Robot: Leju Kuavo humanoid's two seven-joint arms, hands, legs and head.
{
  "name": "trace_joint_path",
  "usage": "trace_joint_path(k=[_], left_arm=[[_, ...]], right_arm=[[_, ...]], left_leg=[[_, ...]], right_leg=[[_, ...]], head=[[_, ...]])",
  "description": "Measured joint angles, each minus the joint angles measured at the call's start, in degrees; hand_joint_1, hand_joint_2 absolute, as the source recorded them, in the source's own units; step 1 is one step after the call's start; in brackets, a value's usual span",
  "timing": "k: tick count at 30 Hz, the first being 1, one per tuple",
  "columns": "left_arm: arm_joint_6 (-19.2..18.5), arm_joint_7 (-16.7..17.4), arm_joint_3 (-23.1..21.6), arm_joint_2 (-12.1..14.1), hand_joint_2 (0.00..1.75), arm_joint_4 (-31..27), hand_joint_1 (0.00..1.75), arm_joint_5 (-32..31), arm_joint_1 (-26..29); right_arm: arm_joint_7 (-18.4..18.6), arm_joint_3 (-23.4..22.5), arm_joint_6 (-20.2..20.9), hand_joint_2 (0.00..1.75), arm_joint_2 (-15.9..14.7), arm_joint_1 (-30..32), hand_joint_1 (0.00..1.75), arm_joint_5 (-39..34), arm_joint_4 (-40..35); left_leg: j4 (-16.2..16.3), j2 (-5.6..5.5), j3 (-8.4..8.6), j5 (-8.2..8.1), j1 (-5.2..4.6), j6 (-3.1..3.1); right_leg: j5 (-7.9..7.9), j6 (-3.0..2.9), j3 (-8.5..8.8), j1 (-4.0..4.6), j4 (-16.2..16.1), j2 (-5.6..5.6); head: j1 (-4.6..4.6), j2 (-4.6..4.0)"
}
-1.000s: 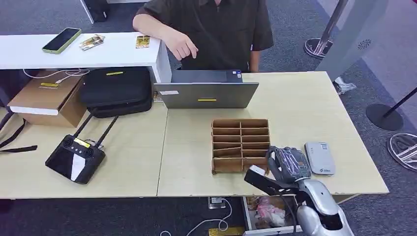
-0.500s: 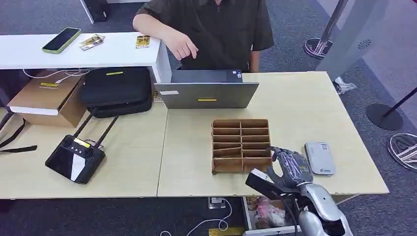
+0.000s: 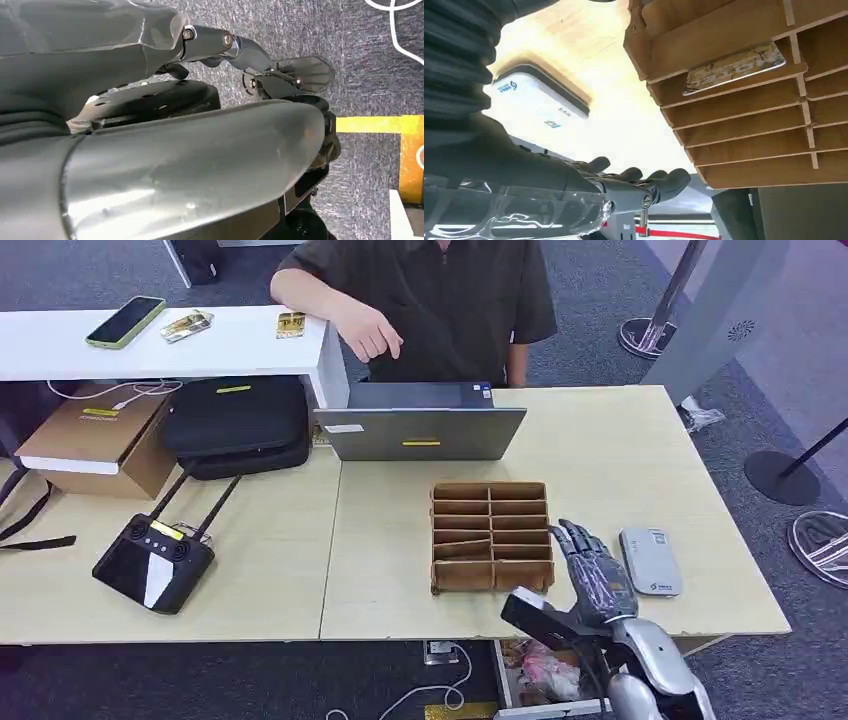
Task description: Pass the card to the sensor for recognition and then transmit it.
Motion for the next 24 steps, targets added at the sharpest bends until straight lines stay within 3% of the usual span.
trace_joint_path(k=[13,24], left_arm=[[0.0,0.2,-0.3,0.0,0.0,0.0,0.0,-0.5,0.0],[0.0,0.7,-0.4,0.1,0.0,0.0,0.0,-0.3,-0.1]], right_arm=[[-0.8,0.0,0.0,1.75,1.2,0.8,0.0,0.6,0.3],[-3.6,1.5,0.2,1.75,2.8,-3.1,0.0,-0.1,6.5]], left_leg=[[0.0,0.0,-0.01,0.0,0.0,0.0],[0.0,-0.01,-0.01,0.02,0.0,-0.01]], right_leg=[[0.0,0.0,0.01,0.0,0.0,0.0],[0.0,0.0,0.01,0.0,0.0,-0.01]], head=[[0.0,0.0],[0.0,0.0]])
